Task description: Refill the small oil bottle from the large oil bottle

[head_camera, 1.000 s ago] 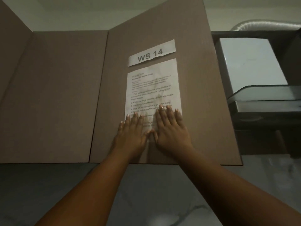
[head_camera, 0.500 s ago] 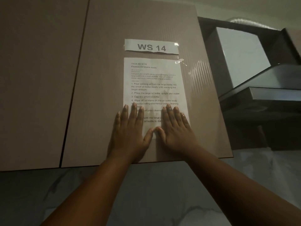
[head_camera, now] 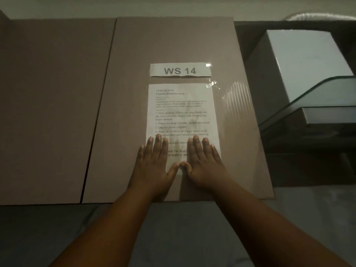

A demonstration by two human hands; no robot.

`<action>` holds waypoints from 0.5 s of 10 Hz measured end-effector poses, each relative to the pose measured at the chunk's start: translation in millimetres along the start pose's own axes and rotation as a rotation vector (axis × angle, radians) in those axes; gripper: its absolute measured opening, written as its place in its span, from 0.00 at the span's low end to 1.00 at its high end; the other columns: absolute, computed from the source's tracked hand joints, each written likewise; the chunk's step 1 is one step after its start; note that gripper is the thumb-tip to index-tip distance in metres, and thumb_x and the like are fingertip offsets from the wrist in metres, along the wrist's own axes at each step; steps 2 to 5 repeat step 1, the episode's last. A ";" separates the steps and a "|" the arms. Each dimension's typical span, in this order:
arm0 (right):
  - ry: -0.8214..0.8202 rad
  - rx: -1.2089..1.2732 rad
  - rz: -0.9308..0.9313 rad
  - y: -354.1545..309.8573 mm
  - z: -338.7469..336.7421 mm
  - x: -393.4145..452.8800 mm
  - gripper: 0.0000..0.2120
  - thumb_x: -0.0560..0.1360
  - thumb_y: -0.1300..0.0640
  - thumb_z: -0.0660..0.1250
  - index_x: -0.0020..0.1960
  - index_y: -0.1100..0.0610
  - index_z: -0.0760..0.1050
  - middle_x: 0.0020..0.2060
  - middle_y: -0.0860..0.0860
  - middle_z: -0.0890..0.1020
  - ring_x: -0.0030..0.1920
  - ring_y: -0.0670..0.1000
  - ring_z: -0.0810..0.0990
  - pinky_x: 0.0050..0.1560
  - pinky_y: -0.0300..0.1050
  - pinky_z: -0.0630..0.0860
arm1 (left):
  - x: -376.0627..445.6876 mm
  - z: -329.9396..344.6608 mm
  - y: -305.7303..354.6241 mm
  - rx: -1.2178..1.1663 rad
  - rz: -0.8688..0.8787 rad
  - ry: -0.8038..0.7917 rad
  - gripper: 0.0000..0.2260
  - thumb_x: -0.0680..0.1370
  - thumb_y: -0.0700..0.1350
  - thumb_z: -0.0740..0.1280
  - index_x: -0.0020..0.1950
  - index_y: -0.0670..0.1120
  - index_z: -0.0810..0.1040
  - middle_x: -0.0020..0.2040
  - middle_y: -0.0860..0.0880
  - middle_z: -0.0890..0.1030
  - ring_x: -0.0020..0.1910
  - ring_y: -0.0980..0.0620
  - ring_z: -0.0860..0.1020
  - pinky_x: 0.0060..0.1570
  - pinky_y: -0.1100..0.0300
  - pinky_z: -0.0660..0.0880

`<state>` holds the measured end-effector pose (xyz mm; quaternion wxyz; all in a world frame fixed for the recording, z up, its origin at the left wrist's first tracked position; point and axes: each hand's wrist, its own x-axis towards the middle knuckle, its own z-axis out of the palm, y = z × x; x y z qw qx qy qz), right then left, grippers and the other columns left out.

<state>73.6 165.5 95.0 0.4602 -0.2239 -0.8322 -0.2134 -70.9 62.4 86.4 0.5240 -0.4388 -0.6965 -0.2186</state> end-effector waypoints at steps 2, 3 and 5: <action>-0.179 0.125 0.049 6.0 -44.5 1.1 0.34 0.81 0.40 0.47 0.76 0.55 0.33 0.77 0.54 0.37 0.76 0.57 0.36 0.75 0.55 0.41 | 9.0 -41.9 0.7 0.142 -0.009 -0.218 0.41 0.78 0.70 0.45 0.79 0.46 0.34 0.81 0.44 0.36 0.80 0.45 0.38 0.76 0.47 0.38; -0.179 0.125 0.049 6.0 -44.5 1.1 0.34 0.81 0.40 0.47 0.76 0.55 0.33 0.77 0.54 0.37 0.76 0.57 0.36 0.75 0.55 0.41 | 9.0 -41.9 0.7 0.142 -0.009 -0.218 0.41 0.78 0.70 0.45 0.79 0.46 0.34 0.81 0.44 0.36 0.80 0.45 0.38 0.76 0.47 0.38; -0.179 0.125 0.049 6.0 -44.5 1.1 0.34 0.81 0.40 0.47 0.76 0.55 0.33 0.77 0.54 0.37 0.76 0.57 0.36 0.75 0.55 0.41 | 9.0 -41.9 0.7 0.142 -0.009 -0.218 0.41 0.78 0.70 0.45 0.79 0.46 0.34 0.81 0.44 0.36 0.80 0.45 0.38 0.76 0.47 0.38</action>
